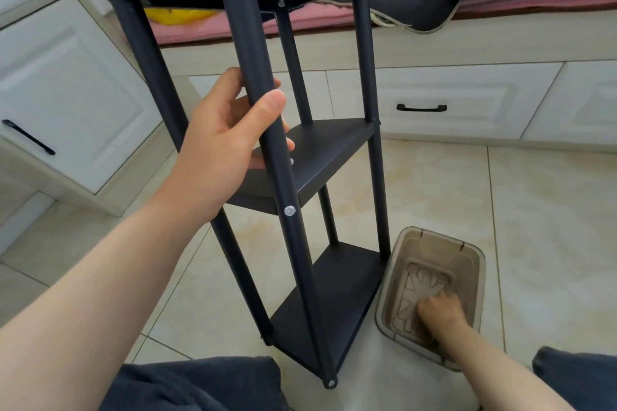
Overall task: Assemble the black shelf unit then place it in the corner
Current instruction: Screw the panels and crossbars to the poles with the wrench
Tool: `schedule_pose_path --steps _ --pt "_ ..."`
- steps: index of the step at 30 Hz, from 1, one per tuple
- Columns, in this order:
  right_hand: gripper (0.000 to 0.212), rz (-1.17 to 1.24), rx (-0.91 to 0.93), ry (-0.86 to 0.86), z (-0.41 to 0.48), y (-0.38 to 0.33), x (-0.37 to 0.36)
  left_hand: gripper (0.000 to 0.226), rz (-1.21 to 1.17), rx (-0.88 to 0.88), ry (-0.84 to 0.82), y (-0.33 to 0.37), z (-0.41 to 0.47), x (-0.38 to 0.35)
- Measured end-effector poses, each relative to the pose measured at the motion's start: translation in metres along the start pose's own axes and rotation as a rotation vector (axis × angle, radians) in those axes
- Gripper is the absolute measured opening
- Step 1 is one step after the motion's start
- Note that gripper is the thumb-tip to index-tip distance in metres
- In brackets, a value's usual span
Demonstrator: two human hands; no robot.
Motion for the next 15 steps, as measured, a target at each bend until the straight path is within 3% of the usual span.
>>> schedule_pose_path --steps 6,15 --pt "0.031 -0.060 0.055 0.073 0.0045 -0.0030 0.0035 0.010 -0.013 0.007 0.002 -0.0014 0.0010 0.0001" --pt "0.037 -0.083 0.103 0.045 0.0093 -0.0055 0.0026 0.016 -0.016 0.015 0.003 -0.0032 0.0001 0.0034"
Point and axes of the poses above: each hand's wrist, its own z-axis towards the middle knuckle, its own x-axis out of the back of the hand, y = z × x, the point moved 9 cm from there along z, towards the middle knuckle, and after that the axes turned 15 degrees about y, right-handed, at the moved point
